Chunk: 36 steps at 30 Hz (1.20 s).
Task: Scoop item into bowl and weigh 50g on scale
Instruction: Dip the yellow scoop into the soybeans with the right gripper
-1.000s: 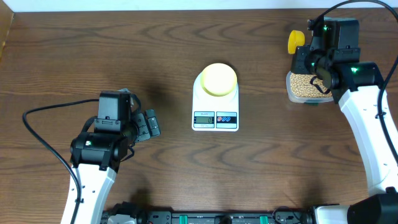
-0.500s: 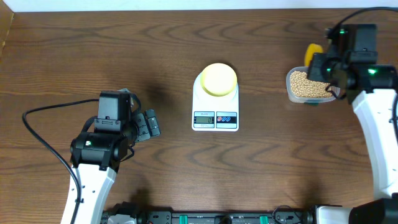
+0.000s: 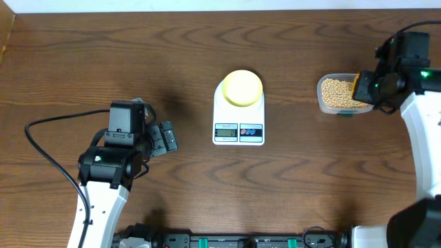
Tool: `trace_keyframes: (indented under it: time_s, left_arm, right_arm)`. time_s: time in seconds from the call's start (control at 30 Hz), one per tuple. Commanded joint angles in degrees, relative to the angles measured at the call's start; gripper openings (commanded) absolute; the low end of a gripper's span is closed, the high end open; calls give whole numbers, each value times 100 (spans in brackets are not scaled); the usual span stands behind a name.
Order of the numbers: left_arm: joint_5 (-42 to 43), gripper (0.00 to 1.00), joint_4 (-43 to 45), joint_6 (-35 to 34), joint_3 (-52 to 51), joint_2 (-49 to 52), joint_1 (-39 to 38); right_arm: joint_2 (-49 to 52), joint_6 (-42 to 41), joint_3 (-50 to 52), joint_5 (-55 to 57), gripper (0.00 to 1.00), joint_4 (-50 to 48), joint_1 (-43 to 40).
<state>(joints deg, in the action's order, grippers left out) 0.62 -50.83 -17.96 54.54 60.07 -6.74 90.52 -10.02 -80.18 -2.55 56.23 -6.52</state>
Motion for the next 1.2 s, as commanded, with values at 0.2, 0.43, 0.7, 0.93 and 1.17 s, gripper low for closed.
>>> trace_keyframes:
  time_s: [0.2, 0.43, 0.7, 0.93, 1.17]
  left_arm:
    - [-114, 100, -15, 55, -7, 15, 35]
    - [-114, 100, -13, 55, -7, 15, 35]
    - [-114, 100, -15, 55, -7, 15, 35]
    - [-114, 100, -13, 55, -7, 15, 35]
    - [-114, 100, -13, 55, -7, 15, 35]
  right_arm:
    - [678, 24, -26, -7, 1, -234, -20]
    - [951, 52, -26, 372, 1, -400, -24]
    - [977, 192, -24, -345, 1, -332, -17]
    - [994, 236, 9, -831, 1, -328, -35]
    - [994, 234, 85, -1027, 1, -323, -179]
